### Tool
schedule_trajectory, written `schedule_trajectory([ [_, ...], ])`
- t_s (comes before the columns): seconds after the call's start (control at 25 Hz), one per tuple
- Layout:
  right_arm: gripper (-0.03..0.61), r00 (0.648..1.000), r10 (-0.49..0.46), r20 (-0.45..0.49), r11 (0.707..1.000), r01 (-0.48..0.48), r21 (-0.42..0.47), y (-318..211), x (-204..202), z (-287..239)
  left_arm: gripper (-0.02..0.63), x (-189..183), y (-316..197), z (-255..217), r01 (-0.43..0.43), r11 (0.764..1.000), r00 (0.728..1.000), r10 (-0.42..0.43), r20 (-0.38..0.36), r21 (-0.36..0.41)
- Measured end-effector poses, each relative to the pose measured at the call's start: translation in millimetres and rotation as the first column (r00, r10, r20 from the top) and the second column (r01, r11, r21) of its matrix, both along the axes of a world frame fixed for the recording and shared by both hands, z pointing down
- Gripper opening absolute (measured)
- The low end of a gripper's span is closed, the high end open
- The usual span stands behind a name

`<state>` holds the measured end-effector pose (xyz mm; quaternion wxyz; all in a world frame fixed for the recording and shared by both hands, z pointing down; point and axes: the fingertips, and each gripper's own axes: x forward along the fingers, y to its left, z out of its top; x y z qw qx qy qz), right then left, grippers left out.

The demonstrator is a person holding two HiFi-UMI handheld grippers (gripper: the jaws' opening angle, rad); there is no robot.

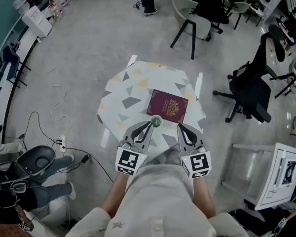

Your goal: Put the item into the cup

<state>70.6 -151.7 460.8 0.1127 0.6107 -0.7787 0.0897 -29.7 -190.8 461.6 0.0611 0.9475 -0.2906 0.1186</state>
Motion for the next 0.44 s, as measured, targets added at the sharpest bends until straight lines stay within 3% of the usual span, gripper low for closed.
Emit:
schedule_trajectory([
  [0.44,0.006,0.999,0.044,-0.008,0.999,-0.044,0.022,4.6,1.0,-10.0,0.032,-0.2,5.4,-7.4,-0.038,0.999,0.999,0.038,-0.024,0.010],
])
